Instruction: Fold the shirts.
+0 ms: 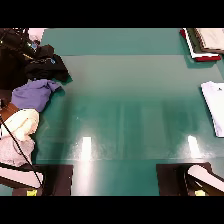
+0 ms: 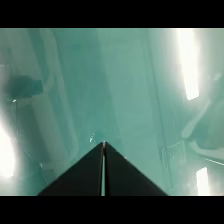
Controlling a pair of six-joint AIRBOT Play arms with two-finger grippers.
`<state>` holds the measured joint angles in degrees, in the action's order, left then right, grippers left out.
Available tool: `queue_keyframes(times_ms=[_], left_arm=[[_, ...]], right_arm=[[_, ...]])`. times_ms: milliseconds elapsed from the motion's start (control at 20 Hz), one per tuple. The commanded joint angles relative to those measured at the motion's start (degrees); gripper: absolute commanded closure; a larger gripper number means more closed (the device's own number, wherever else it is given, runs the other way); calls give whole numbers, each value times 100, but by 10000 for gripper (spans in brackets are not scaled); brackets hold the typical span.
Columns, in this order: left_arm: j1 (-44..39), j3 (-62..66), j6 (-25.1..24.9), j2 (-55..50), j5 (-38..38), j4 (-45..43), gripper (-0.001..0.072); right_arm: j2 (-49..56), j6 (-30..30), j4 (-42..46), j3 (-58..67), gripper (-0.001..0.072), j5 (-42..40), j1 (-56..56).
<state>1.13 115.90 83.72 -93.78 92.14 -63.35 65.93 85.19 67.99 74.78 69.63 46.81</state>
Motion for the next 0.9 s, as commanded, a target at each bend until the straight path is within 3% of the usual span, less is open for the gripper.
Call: queue_keyframes(times_ms=[0, 50, 100, 200, 500, 850], left_arm=[[4, -2, -11, 2, -74, 20, 684], [4, -2, -13, 2, -105, 33, 684], [4, -2, -13, 2, -153, 35, 684], [4, -2, -13, 2, -271, 39, 684], [4, -2, -13, 2, -693, 39, 684], [4, -2, -13, 2, -1049, 42, 684]], right_arm=[[-7, 24, -232, 166, 267, 380, -1362], [-4, 24, -225, 166, 288, 448, -1768], [-4, 24, -225, 166, 387, 501, -2129], [-4, 24, -205, 166, 672, 605, -2815], [-4, 26, -195, 166, 697, 621, -4162], [-7, 24, -197, 166, 697, 723, -4308]])
